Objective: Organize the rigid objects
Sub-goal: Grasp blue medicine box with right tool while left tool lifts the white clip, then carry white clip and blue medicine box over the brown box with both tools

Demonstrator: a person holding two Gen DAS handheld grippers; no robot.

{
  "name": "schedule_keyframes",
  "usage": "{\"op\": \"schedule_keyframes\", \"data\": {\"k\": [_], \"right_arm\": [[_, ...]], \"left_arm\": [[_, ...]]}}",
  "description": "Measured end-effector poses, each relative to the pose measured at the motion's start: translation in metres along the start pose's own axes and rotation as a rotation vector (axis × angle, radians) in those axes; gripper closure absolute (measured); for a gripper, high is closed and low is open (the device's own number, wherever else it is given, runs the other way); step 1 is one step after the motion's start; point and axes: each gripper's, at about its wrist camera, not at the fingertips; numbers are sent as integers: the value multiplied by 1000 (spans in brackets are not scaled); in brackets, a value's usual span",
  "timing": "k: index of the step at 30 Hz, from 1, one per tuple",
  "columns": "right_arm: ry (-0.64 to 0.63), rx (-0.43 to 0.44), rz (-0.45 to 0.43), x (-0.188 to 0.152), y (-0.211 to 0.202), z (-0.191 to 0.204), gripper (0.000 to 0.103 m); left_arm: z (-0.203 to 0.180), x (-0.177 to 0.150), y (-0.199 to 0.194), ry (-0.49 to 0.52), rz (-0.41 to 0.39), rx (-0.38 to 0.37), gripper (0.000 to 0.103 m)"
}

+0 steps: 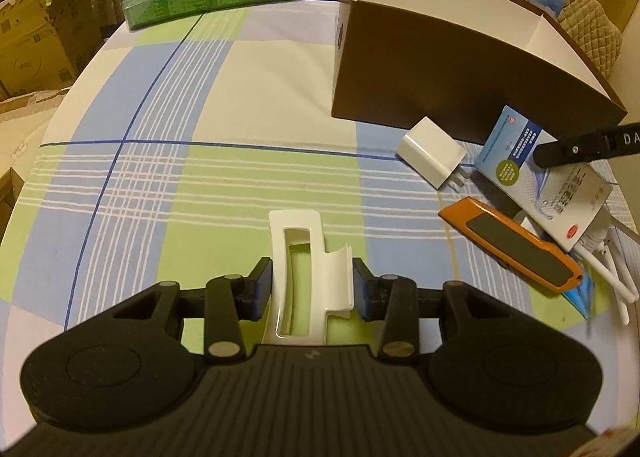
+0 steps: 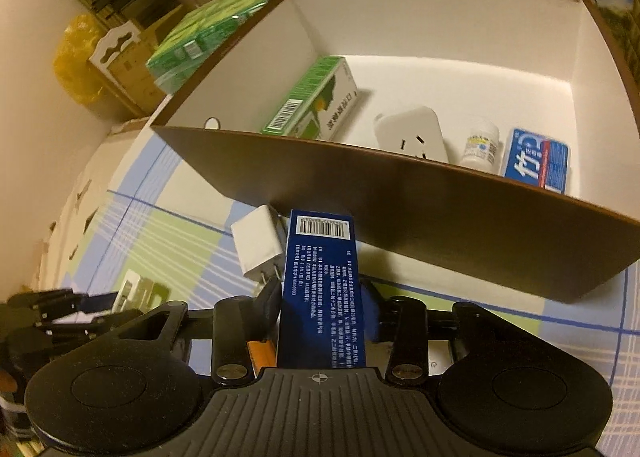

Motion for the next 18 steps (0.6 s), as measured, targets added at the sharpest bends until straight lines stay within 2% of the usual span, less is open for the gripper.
{"op": "schedule_keyframes", "data": {"k": [9,18], "right_arm": [[-87,-82,-92,-9,-25,19,68],[-26,-118,-177,-26,-69,20,68]], "left_arm": [[-5,3,-9,12,-16,-3,67],[-15,7,-33,20,-61,-24,67]]}}
Point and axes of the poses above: each gripper's, at about its wrist camera, not at the fingertips, and y roughly the way its jaws point, z to its left, x to its top, and after that the axes turned 8 degrees about -x, right-handed
